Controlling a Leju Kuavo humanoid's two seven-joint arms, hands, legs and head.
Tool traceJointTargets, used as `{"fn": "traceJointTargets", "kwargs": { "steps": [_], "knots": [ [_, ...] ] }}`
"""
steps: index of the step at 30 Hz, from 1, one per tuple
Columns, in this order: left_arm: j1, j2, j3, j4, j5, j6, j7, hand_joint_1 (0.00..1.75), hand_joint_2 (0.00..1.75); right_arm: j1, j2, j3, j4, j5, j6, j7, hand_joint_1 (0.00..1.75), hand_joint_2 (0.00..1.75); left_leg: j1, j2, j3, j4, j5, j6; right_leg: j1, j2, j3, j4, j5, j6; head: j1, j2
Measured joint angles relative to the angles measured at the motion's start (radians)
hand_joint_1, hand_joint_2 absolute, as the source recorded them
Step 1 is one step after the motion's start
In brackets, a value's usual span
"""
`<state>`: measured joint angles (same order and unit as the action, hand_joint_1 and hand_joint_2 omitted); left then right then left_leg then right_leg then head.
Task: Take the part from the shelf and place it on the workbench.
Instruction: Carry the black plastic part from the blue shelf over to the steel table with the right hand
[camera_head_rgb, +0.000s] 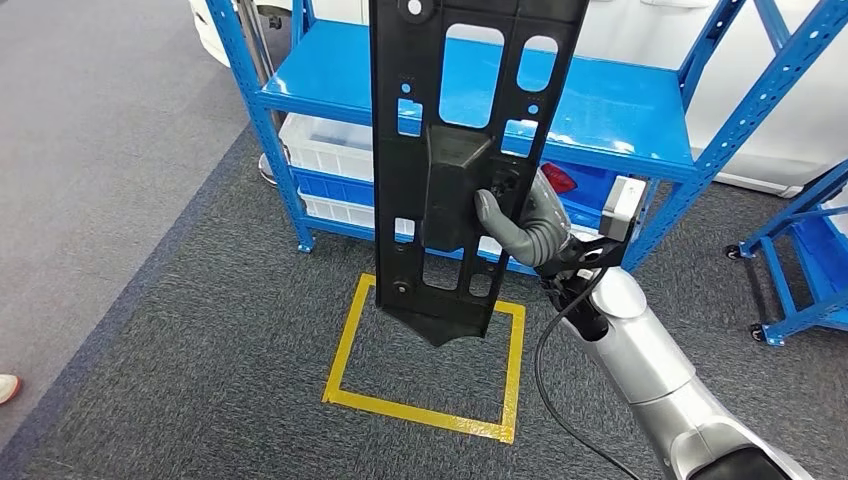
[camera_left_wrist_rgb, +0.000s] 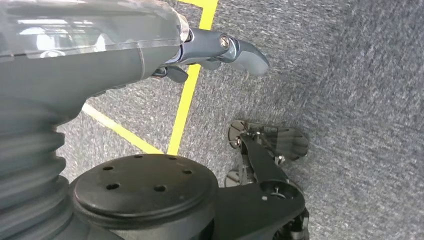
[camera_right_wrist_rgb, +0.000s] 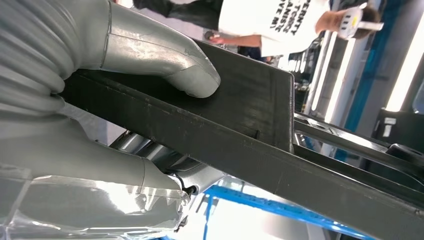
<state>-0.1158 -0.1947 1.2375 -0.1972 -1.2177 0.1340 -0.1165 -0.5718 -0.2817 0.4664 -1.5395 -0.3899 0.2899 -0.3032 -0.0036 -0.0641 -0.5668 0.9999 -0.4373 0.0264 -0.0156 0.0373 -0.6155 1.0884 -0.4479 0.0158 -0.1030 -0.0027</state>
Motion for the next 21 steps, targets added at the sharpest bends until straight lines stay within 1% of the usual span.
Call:
{"fn": "traceJointTargets", "kwargs": {
  "steps": [1, 2, 3, 4, 5, 6, 7, 8, 9, 10, 11, 12, 13, 14, 15, 16, 17, 18, 19, 20, 21],
  "knots": [
    [-0.001, 0.000, 0.000, 0.000, 0.000, 0.000, 0.001, 0.00, 1.75, 0.000, 0.000, -0.002, -0.001, 0.000, 0.000, 0.000, 1.69, 1.75, 0.001, -0.007, -0.006, 0.003, 0.002, -0.004, 0.001, 0.014, 0.023, -0.042, 0.006, -0.004, 0.000, 0.000],
    [-0.002, -0.001, 0.000, 0.000, 0.000, 0.000, 0.001, 0.00, 1.75, 0.000, 0.000, -0.003, -0.001, 0.001, 0.000, 0.000, 1.69, 1.75, 0.002, -0.015, -0.014, 0.005, 0.005, -0.009, 0.002, 0.019, 0.032, -0.062, 0.002, -0.006, 0.000, 0.000],
    [-0.002, -0.001, 0.000, 0.000, 0.000, 0.001, 0.002, 0.00, 1.75, 0.000, 0.001, -0.004, -0.001, 0.002, 0.000, -0.001, 1.69, 1.75, 0.003, -0.023, -0.019, 0.006, 0.008, -0.015, 0.004, 0.012, 0.034, -0.069, 0.001, -0.007, 0.000, 0.000],
    [0.000, -0.001, 0.000, 0.000, 0.001, 0.001, 0.002, 0.00, 1.75, 0.000, 0.001, -0.004, -0.001, 0.002, 0.001, -0.001, 1.69, 1.75, 0.003, -0.029, -0.024, 0.007, 0.009, -0.020, 0.002, 0.001, 0.035, -0.074, 0.000, -0.010, 0.000, 0.000],
    [0.001, -0.001, 0.000, 0.000, 0.001, 0.002, 0.002, 0.00, 1.75, 0.000, 0.001, -0.004, -0.002, 0.002, 0.002, -0.001, 1.69, 1.75, 0.002, -0.023, -0.029, 0.014, 0.004, -0.025, 0.000, -0.010, 0.036, -0.079, 0.002, -0.013, 0.000, 0.000],
    [0.001, 0.000, 0.000, 0.000, 0.002, 0.002, 0.002, 0.00, 1.75, -0.001, -0.001, -0.005, -0.003, 0.003, 0.004, -0.002, 1.69, 1.75, 0.001, -0.010, -0.041, 0.037, -0.011, -0.030, -0.002, -0.021, 0.039, -0.084, 0.004, -0.017, 0.000, 0.000],
    [0.001, 0.000, 0.001, 0.000, 0.003, 0.002, 0.002, 0.00, 1.75, -0.001, -0.003, -0.005, -0.004, 0.003, 0.007, -0.003, 1.69, 1.75, 0.001, 0.009, -0.062, 0.080, -0.036, -0.035, -0.003, -0.034, 0.041, -0.088, 0.006, -0.021, 0.000, 0.000],
    [0.000, -0.001, 0.001, 0.000, 0.003, 0.003, 0.002, 0.00, 1.75, -0.001, -0.007, -0.006, -0.004, 0.003, 0.009, -0.004, 1.69, 1.75, 0.002, 0.029, -0.091, 0.141, -0.066, -0.039, 0.000, -0.045, 0.042, -0.089, 0.006, -0.023, 0.000, 0.000],
    [0.000, -0.001, 0.002, 0.000, 0.003, 0.003, 0.002, 0.00, 1.75, -0.001, -0.010, -0.007, -0.004, 0.003, 0.010, -0.005, 1.69, 1.75, 0.005, 0.040, -0.124, 0.210, -0.094, -0.043, 0.002, -0.057, 0.041, -0.089, 0.005, -0.025, 0.000, 0.000],
    [0.000, -0.001, 0.002, 0.000, 0.003, 0.003, 0.002, 0.00, 1.75, 0.000, -0.012, -0.007, -0.004, 0.003, 0.012, -0.005, 1.69, 1.75, 0.008, 0.046, -0.151, 0.265, -0.110, -0.046, 0.004, -0.069, 0.041, -0.088, 0.005, -0.025, 0.000, 0.000],
    [0.001, -0.001, 0.003, 0.000, 0.003, 0.003, 0.002, 0.00, 1.75, 0.000, -0.013, -0.007, -0.004, 0.003, 0.012, -0.005, 1.69, 1.75, 0.010, 0.049, -0.165, 0.291, -0.109, -0.049, 0.005, -0.080, 0.041, -0.087, 0.004, -0.025, 0.000, 0.000],
    [0.001, 0.000, 0.004, 0.001, 0.003, 0.003, 0.002, 0.00, 1.75, 0.000, -0.014, -0.007, -0.004, 0.003, 0.013, -0.005, 1.69, 1.75, 0.012, 0.052, -0.159, 0.277, -0.089, -0.050, 0.005, -0.090, 0.042, -0.086, 0.002, -0.025, 0.000, 0.000],
    [0.002, 0.000, 0.005, 0.000, 0.003, 0.003, 0.002, 0.00, 1.75, 0.000, -0.014, -0.007, -0.005, 0.003, 0.013, -0.005, 1.69, 1.75, 0.014, 0.060, -0.134, 0.226, -0.056, -0.050, 0.005, -0.101, 0.043, -0.084, 0.000, -0.024, 0.000, 0.000],
    [0.001, 0.000, 0.005, 0.000, 0.004, 0.003, 0.002, 0.00, 1.75, 0.000, -0.014, -0.007, -0.005, 0.003, 0.013, -0.005, 1.69, 1.75, 0.014, 0.077, -0.101, 0.156, -0.022, -0.049, 0.006, -0.110, 0.044, -0.082, -0.003, -0.021, 0.000, 0.000],
    [0.000, 0.000, 0.006, 0.001, 0.004, 0.003, 0.002, 0.00, 1.75, -0.001, -0.014, -0.007, -0.006, 0.003, 0.014, -0.005, 1.69, 1.75, 0.010, 0.097, -0.070, 0.091, 0.002, -0.047, 0.008, -0.118, 0.044, -0.079, -0.005, -0.018, 0.000, 0.000],
    [-0.002, 0.000, 0.006, 0.001, 0.004, 0.003, 0.002, 0.00, 1.75, -0.001, -0.014, -0.007, -0.006, 0.004, 0.015, -0.005, 1.69, 1.75, 0.006, 0.112, -0.051, 0.047, 0.015, -0.041, 0.010, -0.126, 0.043, -0.076, -0.007, -0.014, 0.000, 0.000],
    [-0.003, -0.001, 0.007, 0.001, 0.004, 0.004, 0.002, 0.00, 1.75, -0.002, -0.014, -0.008, -0.006, 0.004, 0.016, -0.005, 1.69, 1.75, 0.002, 0.119, -0.043, 0.026, 0.017, -0.034, 0.012, -0.134, 0.042, -0.074, -0.008, -0.009, 0.000, 0.000],
    [-0.002, -0.001, 0.008, 0.001, 0.004, 0.004, 0.002, 0.00, 1.75, -0.002, -0.014, -0.009, -0.006, 0.005, 0.017, -0.005, 1.69, 1.75, -0.003, 0.114, -0.044, 0.022, 0.016, -0.027, 0.014, -0.143, 0.041, -0.073, -0.007, -0.005, 0.000, 0.000],
    [-0.001, 0.000, 0.008, 0.001, 0.004, 0.004, 0.003, 0.00, 1.75, -0.002, -0.014, -0.009, -0.006, 0.005, 0.017, -0.005, 1.69, 1.75, -0.002, 0.103, -0.047, 0.020, 0.020, -0.018, 0.013, -0.151, 0.041, -0.073, -0.008, 0.001, 0.000, 0.000],
    [0.000, 0.000, 0.009, 0.001, 0.004, 0.004, 0.003, 0.00, 1.75, -0.002, -0.013, -0.010, -0.007, 0.006, 0.018, -0.005, 1.69, 1.75, -0.002, 0.093, -0.047, 0.016, 0.024, -0.011, 0.009, -0.143, 0.040, -0.069, -0.014, 0.007, 0.000, 0.000],
    [0.001, 0.000, 0.009, 0.001, 0.003, 0.004, 0.005, 0.00, 1.75, -0.001, -0.012, -0.011, -0.007, 0.007, 0.018, -0.005, 1.69, 1.75, -0.001, 0.083, -0.046, 0.011, 0.028, -0.003, 0.006, -0.123, 0.034, -0.054, -0.027, 0.011, 0.000, 0.000]
  ]
}}
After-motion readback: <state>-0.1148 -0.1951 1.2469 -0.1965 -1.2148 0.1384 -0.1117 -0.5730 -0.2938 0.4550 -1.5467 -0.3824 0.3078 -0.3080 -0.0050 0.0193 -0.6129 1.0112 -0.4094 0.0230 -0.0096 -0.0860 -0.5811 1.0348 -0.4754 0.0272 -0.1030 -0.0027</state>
